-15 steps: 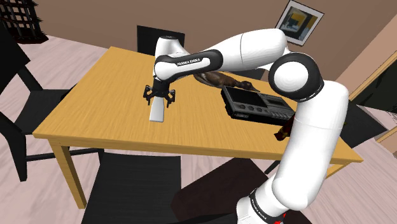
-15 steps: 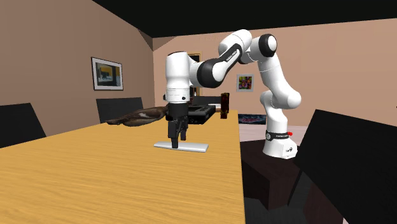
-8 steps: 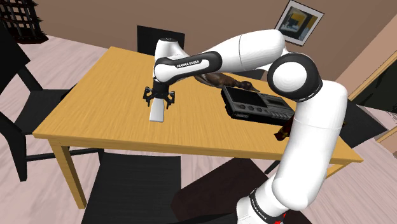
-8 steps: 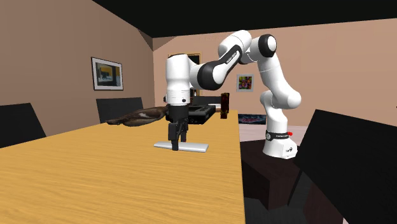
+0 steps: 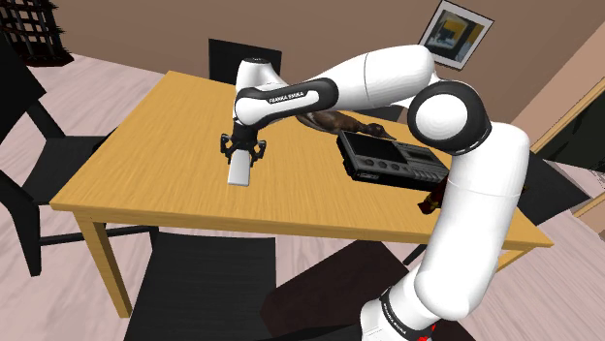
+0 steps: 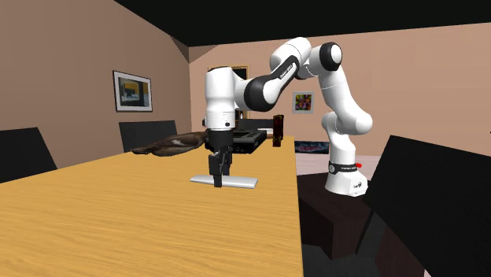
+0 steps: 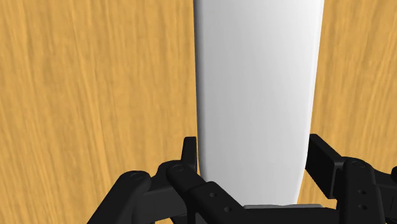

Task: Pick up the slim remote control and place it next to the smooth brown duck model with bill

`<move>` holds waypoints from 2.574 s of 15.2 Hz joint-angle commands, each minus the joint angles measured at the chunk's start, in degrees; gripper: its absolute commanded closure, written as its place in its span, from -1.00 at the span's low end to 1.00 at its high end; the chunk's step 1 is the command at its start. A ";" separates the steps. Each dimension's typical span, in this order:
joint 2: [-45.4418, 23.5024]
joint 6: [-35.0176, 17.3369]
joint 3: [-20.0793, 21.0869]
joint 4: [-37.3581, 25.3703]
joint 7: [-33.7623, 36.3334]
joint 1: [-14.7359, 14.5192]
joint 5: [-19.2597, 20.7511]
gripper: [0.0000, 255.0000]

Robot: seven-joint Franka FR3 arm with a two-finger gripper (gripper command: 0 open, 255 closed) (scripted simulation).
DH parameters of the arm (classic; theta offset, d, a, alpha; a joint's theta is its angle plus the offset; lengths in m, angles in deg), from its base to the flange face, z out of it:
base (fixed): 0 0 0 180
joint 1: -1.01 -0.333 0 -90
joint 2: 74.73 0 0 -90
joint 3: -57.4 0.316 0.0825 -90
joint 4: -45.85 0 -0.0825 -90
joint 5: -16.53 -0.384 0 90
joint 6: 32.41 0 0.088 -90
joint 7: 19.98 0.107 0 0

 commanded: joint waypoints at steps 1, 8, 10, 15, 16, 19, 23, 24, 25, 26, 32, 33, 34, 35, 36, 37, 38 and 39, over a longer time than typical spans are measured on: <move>-0.01 0.00 0.00 0.00 0.00 0.00 0.00 1.00; 1.79 3.12 0.31 -1.40 -0.41 0.19 -0.65 1.00; 2.44 4.41 0.42 -2.06 -0.57 0.25 -0.89 1.00; 3.89 7.68 0.65 -3.94 -0.91 0.36 -1.43 1.00; 4.15 8.35 0.69 -4.36 -0.98 0.38 -1.52 1.00; 4.86 10.38 0.80 -5.71 -1.15 0.42 -1.79 1.00; 5.65 13.14 0.92 -7.71 -1.36 0.43 -2.10 1.00; 5.82 13.84 0.95 -8.25 -1.40 0.43 -2.16 1.00; 5.98 14.55 0.97 -8.81 -1.45 0.43 -2.23 1.00; 6.12 15.26 1.00 -9.38 -1.49 0.42 -2.28 1.00; 6.73 19.63 1.13 -13.17 -1.69 0.33 -2.54 1.00; 6.78 20.37 1.14 -13.87 -1.71 0.31 -2.57 1.00; 6.83 21.13 1.16 -14.58 -1.74 0.28 -2.59 1.00; 6.85 21.88 1.18 -15.32 -1.76 0.25 -2.61 1.00; 6.86 22.65 1.20 -16.07 -1.78 0.22 -2.62 1.00; 6.86 23.42 1.21 -16.85 -1.79 0.18 -2.63 1.00; 6.84 24.20 1.23 -17.65 -1.81 0.14 -2.63 1.00; 6.81 24.98 1.24 -18.47 -1.82 0.10 -2.63 1.00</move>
